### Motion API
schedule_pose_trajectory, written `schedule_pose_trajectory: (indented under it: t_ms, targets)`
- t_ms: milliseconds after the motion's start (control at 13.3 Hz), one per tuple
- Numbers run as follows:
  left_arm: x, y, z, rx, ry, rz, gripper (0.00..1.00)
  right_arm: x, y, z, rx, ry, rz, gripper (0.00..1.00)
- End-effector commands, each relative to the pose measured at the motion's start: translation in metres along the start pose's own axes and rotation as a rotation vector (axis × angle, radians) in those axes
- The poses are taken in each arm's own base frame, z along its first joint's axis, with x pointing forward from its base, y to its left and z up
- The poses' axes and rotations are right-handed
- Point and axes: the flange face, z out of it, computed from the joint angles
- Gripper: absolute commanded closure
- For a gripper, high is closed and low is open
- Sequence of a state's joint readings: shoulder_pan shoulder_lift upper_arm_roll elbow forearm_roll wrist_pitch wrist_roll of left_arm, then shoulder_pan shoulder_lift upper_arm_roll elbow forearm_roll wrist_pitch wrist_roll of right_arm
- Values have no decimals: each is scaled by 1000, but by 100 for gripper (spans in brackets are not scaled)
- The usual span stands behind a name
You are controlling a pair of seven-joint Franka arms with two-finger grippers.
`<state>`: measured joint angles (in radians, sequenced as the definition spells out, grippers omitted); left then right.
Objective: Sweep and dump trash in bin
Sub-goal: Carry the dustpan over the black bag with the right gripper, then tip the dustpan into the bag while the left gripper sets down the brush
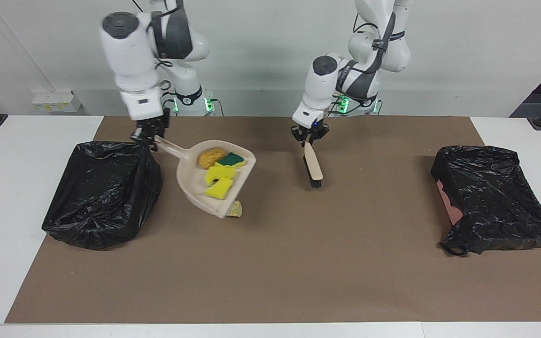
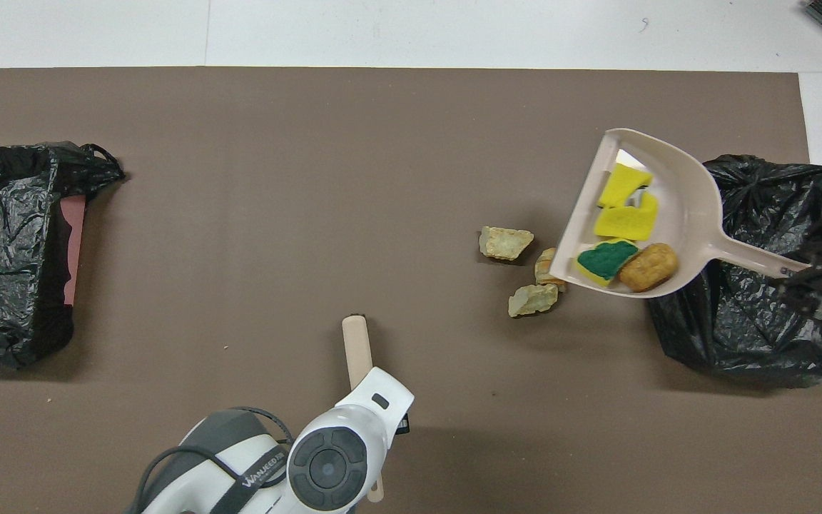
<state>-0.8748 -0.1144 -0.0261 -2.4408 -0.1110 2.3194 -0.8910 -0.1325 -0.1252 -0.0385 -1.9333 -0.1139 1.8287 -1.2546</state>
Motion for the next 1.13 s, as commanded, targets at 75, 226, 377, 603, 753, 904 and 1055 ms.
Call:
schedule_pose_trajectory:
  t_ms: [75, 226, 377, 603, 753, 904, 1055]
  targets:
    - [-30, 11, 3, -26, -2, -27, 100, -96, 29, -8, -96, -135, -81, 100]
    - [-25, 10, 4, -33, 3, -36, 100, -123, 37, -10, -131, -191, -99, 100]
    - [-20, 8, 7, -32, 3, -43, 100, -139, 47, -4, -166, -275, -128, 100]
    - [-4, 3, 12, -46, 17, -65, 98, -134, 52, 8, -161, -456, -284, 100]
    - [6, 0, 11, -53, 24, -70, 74, -113, 54, 5, -172, -501, -414, 100]
    - [26, -5, 11, -52, 23, -98, 0, -100, 56, 1, -189, -597, -547, 100]
    - [47, -13, 5, -58, 28, -126, 0, -91, 59, 0, -203, -636, -649, 100]
